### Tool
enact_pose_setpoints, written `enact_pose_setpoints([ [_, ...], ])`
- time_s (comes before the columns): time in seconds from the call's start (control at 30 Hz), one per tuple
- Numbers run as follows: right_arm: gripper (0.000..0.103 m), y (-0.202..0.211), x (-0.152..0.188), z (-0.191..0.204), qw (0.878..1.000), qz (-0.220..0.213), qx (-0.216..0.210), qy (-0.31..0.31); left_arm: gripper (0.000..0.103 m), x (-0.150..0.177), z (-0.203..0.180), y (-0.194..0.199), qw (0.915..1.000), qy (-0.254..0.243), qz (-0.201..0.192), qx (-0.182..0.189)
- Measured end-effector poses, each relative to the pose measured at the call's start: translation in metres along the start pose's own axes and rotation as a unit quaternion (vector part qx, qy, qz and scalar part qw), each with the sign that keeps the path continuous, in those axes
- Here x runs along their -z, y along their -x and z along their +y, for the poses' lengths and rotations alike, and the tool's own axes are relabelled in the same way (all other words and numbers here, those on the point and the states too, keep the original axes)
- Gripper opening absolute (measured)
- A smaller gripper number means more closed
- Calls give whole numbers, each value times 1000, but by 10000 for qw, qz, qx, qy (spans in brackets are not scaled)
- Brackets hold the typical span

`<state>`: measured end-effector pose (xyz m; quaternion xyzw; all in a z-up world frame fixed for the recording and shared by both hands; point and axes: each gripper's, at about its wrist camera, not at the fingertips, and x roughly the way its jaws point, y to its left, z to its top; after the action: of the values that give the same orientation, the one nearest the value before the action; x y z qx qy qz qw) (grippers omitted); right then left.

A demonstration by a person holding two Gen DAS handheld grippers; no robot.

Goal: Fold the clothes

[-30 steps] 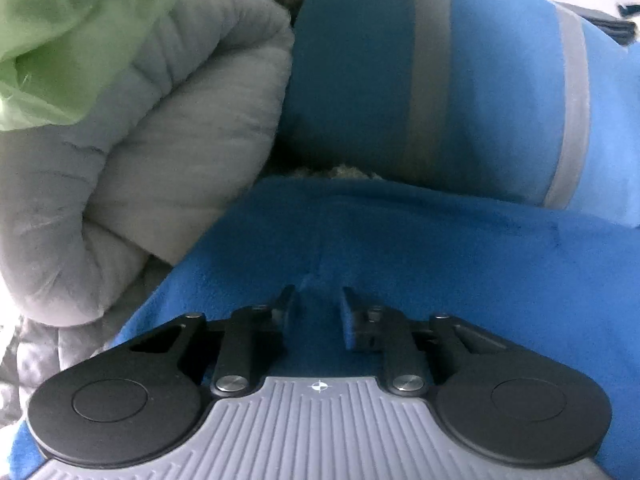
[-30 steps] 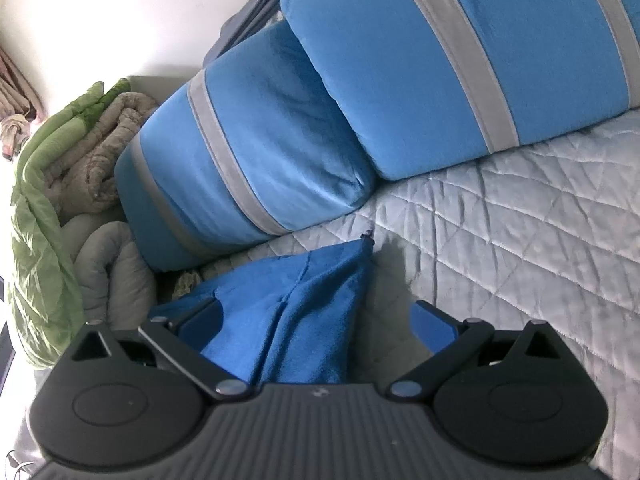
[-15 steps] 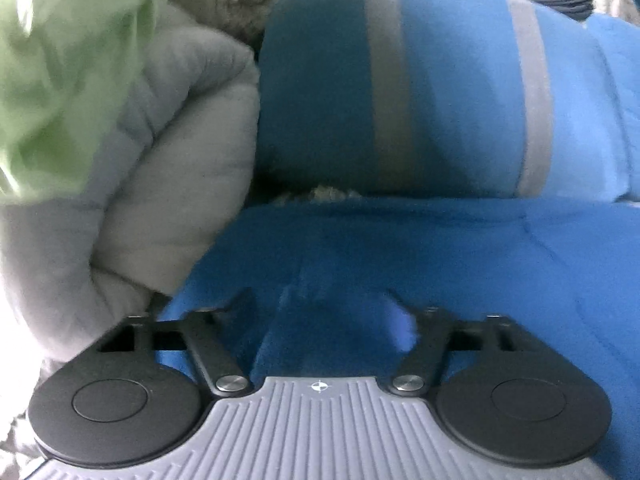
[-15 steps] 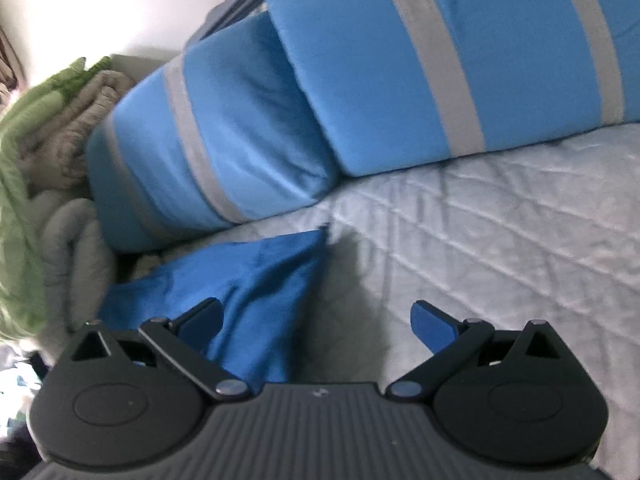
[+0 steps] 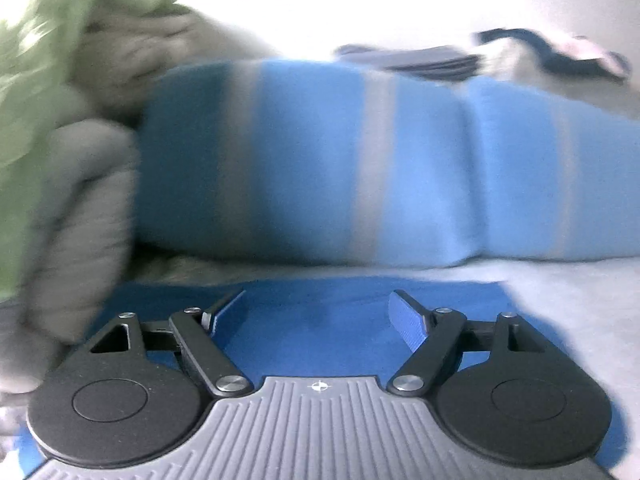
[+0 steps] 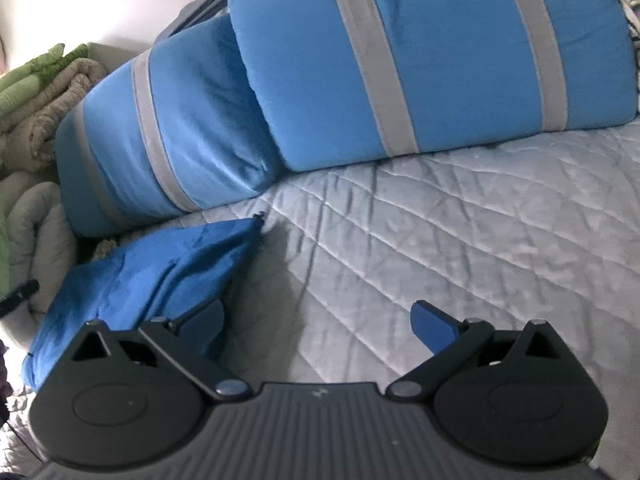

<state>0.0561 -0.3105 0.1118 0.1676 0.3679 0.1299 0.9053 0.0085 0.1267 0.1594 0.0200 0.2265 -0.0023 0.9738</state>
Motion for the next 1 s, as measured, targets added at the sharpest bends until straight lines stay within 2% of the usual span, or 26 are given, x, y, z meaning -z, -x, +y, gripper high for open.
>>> enact_pose_setpoints([
  [0.07, 103, 4, 2, -4, 10000, -16, 60, -12, 75, 1, -29, -3, 9997, -10, -53, 225],
  [0.1, 103, 5, 4, -5, 10000, -11, 47, -28, 61, 2, -45, -7, 9995, -23, -70, 292],
  [0.13, 103, 6, 5, -7, 10000, 17, 12, -34, 33, 4, -58, -13, 9995, -49, -10, 296],
  [0.2, 103, 8, 7, -10, 10000, 67, -59, -4, 5, 9, -78, -30, 9995, -84, 235, 179],
  [0.27, 103, 9, 9, -13, 9999, 87, -111, 88, 0, 16, -89, -43, 9990, 60, 296, 315],
  [0.37, 103, 14, 11, -16, 9996, 20, -36, 285, 0, 28, -102, -63, 9979, 147, 382, 504],
  [0.5, 103, 18, 11, -22, 9994, 6, 8, 359, 0, 49, -118, -92, 9974, -66, 523, 487],
  [0.67, 103, 19, 10, -27, 9996, 81, -16, 258, 0, 76, -123, -113, 9968, -379, 418, 568],
  [0.77, 103, 13, 8, -28, 9996, 155, 45, 232, 0, 76, -117, -120, 9962, -201, 473, 702],
  [1.0, 103, -9, 11, -30, 9991, 405, 108, 87, 0, 77, -121, -118, 9966, -232, 435, 665],
])
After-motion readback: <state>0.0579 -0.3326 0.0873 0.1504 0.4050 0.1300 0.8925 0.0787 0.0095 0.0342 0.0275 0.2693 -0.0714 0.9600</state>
